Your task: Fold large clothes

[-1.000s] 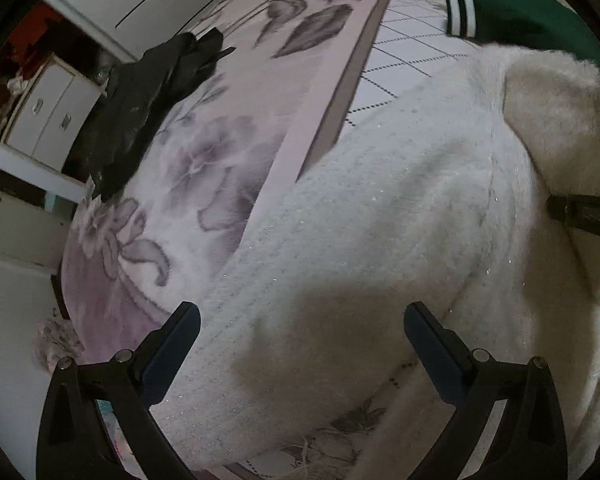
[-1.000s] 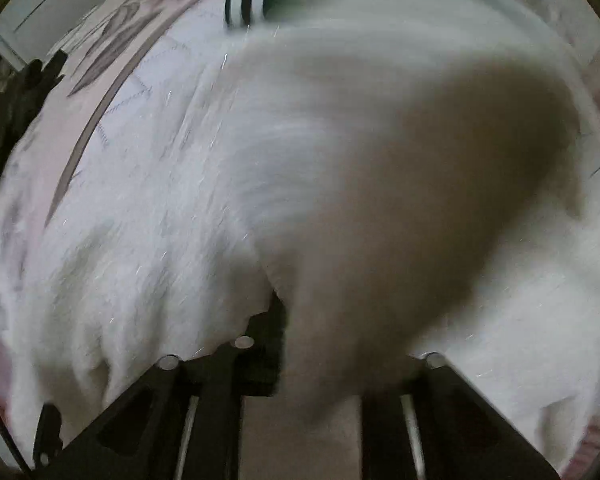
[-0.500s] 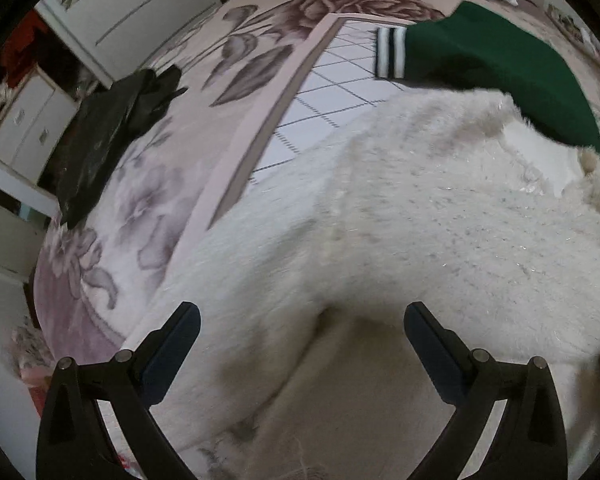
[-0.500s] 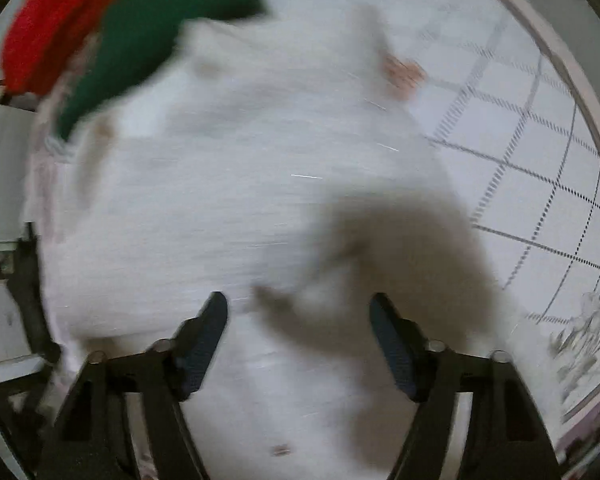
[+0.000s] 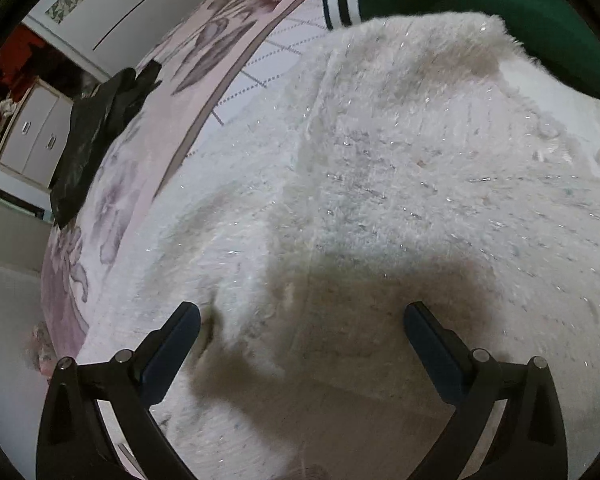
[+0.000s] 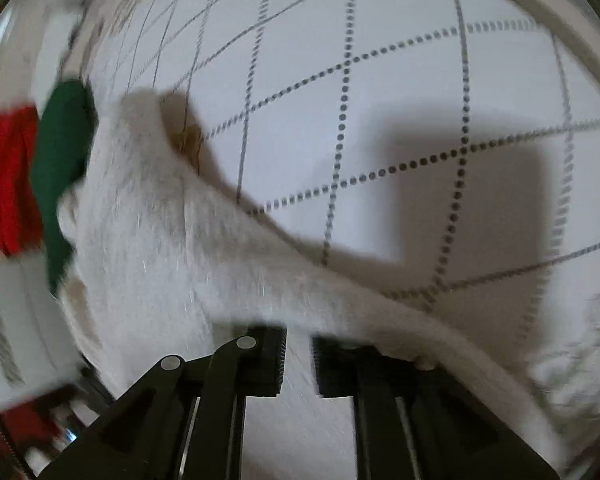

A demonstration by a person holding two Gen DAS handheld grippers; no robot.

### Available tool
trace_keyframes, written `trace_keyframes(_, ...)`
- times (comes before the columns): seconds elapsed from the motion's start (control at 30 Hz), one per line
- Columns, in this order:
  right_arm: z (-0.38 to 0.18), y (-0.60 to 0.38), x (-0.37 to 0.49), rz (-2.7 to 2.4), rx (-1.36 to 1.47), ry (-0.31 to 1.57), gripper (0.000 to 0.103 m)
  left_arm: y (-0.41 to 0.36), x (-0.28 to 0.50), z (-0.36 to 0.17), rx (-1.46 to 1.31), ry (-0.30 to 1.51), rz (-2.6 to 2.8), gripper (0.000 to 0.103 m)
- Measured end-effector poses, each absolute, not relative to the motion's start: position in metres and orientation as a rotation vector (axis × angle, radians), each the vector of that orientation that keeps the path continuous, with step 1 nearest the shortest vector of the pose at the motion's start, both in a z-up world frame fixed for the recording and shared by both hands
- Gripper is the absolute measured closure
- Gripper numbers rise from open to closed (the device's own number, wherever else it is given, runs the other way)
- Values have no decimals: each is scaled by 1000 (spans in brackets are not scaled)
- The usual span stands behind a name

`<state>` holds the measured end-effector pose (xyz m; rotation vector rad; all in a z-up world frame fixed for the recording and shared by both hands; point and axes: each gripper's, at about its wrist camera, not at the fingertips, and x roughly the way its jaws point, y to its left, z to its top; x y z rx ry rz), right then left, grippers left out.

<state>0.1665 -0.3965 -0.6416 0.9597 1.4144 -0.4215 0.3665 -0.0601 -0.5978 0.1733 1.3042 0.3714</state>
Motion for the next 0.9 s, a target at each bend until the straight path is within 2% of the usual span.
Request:
trace_keyframes(0.17, -581, -349, 177, -263, 629, 1367, 81, -62, 369, -599, 181, 1288, 378, 0)
trace_keyframes(0.3, -602, -330, 215, -199, 516, 1387, 83, -63, 367, -600, 185, 1276, 379, 0)
trace_keyframes(0.37, -633, -324, 228, -240, 457, 1461, 91, -63, 367, -600, 175, 1276, 378, 0)
trace_keyframes(0.47, -630, -313, 235, -264, 323, 1494, 91, -61, 366, -599, 147, 1275, 380, 0)
trace_keyframes(0.53, -619, -289, 233, -278, 198, 1526, 87, -58, 362, -594, 123, 1280, 385, 0)
trace_keyframes(0.6, -608, -264, 229, -271, 105, 1540, 66, -55, 354, -585, 92, 1281, 384, 0)
trace_keyframes(0.63, -602, -253, 219, -254, 89, 1541, 36, -52, 346, -577, 73, 1280, 383, 0)
trace_keyframes(0.67, -597, -246, 208, -246, 80, 1539, 16, -47, 335, -568, 50, 1279, 386, 0)
trace_keyframes(0.7, -591, -233, 202, -239, 60, 1534, 13, -43, 328, -562, 36, 1280, 389, 0)
trace_keyframes(0.9, -569, -140, 179, -150, 46, 1534, 13, 22, 240, -532, -178, 1349, 500, 0)
